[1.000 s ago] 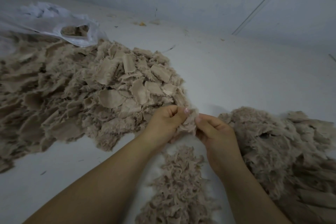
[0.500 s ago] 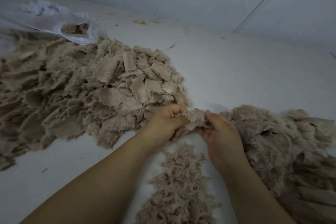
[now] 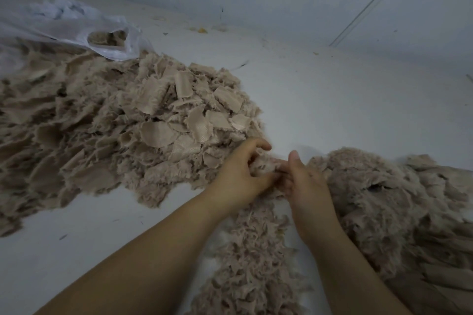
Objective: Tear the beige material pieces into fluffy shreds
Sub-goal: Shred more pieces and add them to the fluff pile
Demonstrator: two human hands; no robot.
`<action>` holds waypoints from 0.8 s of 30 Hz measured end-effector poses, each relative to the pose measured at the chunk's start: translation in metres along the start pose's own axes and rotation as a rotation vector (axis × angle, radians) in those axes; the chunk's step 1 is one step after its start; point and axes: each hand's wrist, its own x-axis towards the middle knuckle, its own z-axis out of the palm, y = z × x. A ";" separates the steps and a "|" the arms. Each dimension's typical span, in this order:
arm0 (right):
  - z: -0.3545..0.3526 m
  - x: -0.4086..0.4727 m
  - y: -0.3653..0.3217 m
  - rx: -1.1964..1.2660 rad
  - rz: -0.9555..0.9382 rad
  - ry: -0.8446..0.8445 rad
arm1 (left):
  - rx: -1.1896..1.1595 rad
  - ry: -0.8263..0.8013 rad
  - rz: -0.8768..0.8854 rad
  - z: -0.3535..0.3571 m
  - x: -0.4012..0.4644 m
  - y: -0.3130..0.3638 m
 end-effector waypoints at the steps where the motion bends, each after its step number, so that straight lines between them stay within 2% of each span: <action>1: 0.000 0.000 0.002 -0.041 0.001 0.004 | -0.025 0.023 0.032 0.001 0.000 -0.001; 6: -0.002 0.001 0.001 -0.077 -0.015 0.020 | -0.105 0.087 0.131 0.002 0.000 -0.002; 11: -0.003 0.003 0.005 -0.026 -0.016 0.105 | -0.426 0.268 -0.096 -0.007 0.005 -0.004; 12: -0.005 0.004 0.006 0.000 -0.003 0.134 | -0.499 0.241 -0.113 -0.009 0.005 -0.005; 14: -0.007 0.006 0.005 0.037 0.014 0.146 | -0.520 0.045 -0.098 -0.017 0.005 -0.005; 17: -0.006 0.005 0.004 0.130 0.029 0.118 | -0.268 -0.381 -0.062 -0.029 0.003 0.000; 18: -0.006 0.005 0.004 0.159 0.031 0.116 | -0.178 -0.446 -0.059 -0.031 0.002 0.002; 20: -0.007 0.005 0.003 0.208 0.036 0.123 | -0.135 -0.366 -0.094 -0.029 0.003 0.003; 23: -0.008 0.004 0.001 0.256 0.039 0.117 | -0.253 -0.014 -0.117 -0.017 0.008 -0.002; 24: -0.009 0.004 0.000 0.268 0.040 0.111 | -0.232 0.005 -0.121 -0.014 0.009 -0.003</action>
